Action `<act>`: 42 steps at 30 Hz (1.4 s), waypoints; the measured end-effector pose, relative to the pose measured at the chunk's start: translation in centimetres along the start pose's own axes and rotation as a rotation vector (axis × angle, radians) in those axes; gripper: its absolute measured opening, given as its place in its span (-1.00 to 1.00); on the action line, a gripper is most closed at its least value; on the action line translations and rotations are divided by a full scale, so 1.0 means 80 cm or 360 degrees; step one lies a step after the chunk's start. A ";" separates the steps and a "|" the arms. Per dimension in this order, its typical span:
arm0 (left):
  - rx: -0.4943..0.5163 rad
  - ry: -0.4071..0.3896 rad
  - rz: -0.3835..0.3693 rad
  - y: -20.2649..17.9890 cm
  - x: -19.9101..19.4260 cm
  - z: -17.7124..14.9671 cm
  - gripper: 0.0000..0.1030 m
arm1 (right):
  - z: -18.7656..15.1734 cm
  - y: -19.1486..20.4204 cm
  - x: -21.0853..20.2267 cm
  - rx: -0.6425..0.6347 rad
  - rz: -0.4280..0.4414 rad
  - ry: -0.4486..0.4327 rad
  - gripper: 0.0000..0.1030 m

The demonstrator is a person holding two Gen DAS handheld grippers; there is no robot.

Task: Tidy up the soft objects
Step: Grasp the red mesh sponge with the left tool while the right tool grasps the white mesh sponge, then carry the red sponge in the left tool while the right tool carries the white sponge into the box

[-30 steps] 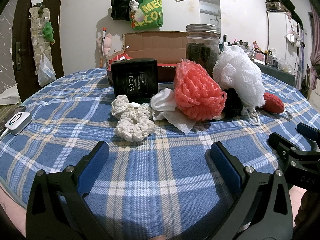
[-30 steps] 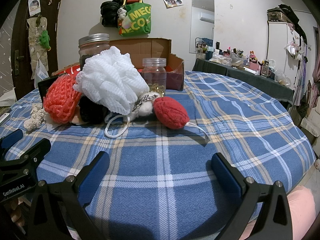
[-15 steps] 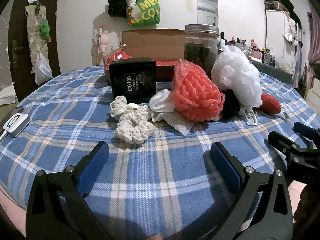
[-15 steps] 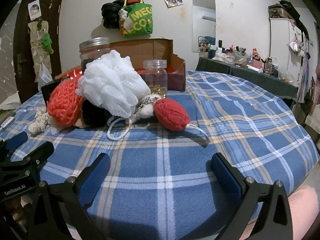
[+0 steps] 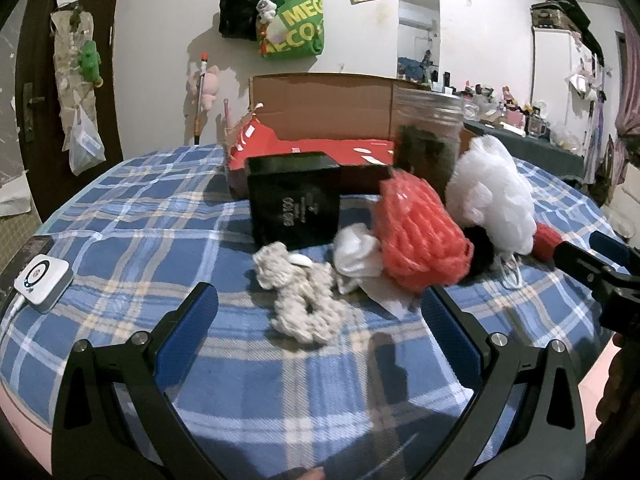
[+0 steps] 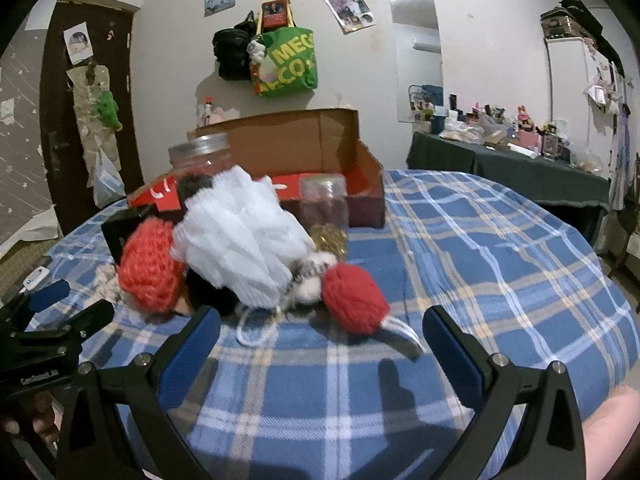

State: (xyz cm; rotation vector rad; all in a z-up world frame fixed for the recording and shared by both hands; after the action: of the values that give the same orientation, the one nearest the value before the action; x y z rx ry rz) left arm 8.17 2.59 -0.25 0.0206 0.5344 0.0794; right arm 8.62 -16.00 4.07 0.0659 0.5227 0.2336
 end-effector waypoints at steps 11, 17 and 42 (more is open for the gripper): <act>0.0062 -0.0044 -0.0178 -0.014 -0.010 0.045 1.00 | 0.048 0.016 0.011 -0.0028 0.0125 -0.0055 1.00; 0.0140 0.0015 -0.0317 -0.040 0.000 0.055 1.00 | 0.069 0.018 0.031 -0.0039 0.0365 0.0030 1.00; 0.0314 0.0108 -0.0452 -0.083 0.020 0.048 -0.20 | 0.053 0.052 0.059 -0.0319 0.0649 0.0202 -0.51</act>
State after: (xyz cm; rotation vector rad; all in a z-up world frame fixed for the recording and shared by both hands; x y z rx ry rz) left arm 11.98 -3.86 1.94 0.1348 0.6068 -0.2508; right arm 13.85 -10.85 5.91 -0.0388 0.6068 0.6904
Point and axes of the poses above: each gripper's, at about its wrist camera, not at the fingertips, and x roughly the way its jaws point, y to its left, z to its top, the point moved 7 cm from there along x, roughly the way its jaws point, and after that the axes turned 7 degrees about z, right-handed, at the moved point
